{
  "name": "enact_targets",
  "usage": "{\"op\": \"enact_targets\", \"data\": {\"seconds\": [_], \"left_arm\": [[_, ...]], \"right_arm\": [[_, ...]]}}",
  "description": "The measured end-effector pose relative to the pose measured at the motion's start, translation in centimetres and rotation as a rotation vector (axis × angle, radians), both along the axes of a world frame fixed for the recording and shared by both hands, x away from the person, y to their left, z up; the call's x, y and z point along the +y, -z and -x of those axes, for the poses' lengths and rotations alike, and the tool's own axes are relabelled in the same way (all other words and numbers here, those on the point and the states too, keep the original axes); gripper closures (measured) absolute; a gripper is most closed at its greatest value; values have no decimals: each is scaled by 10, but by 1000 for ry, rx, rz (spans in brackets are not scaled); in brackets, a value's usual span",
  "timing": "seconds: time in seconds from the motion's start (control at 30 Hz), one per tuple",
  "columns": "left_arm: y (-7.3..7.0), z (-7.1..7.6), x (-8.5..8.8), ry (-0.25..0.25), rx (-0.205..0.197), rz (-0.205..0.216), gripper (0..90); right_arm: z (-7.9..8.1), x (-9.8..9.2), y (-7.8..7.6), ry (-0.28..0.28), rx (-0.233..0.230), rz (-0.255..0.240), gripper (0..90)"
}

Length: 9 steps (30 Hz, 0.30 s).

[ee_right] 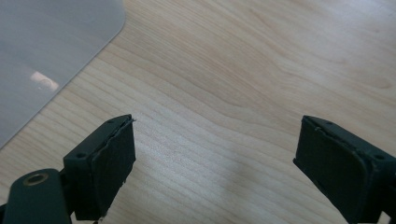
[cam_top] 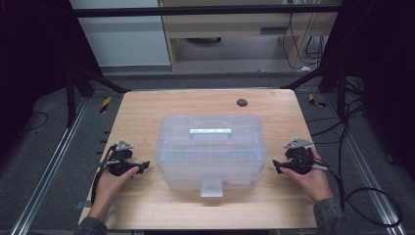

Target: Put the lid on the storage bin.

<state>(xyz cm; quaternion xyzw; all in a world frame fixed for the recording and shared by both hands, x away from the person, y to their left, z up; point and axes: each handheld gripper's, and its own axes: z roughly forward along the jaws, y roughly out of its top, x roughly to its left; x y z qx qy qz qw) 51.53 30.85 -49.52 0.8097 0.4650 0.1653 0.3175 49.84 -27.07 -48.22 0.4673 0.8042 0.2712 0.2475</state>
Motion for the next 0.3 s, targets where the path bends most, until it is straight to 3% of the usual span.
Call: {"op": "enact_targets", "data": {"seconds": [0.07,0.17,0.3], "left_arm": [[4,0,-2,-4,-12,-3,82],[6,0,-4,5,-28,-26,67],[10,0,-3,19,-55,-18,14]], "right_arm": [[-2,-1,8,7,9,-29,114],[-4,-1,17,23,16,-33,107],[-5,-1,22,34,8,-77,79]]}}
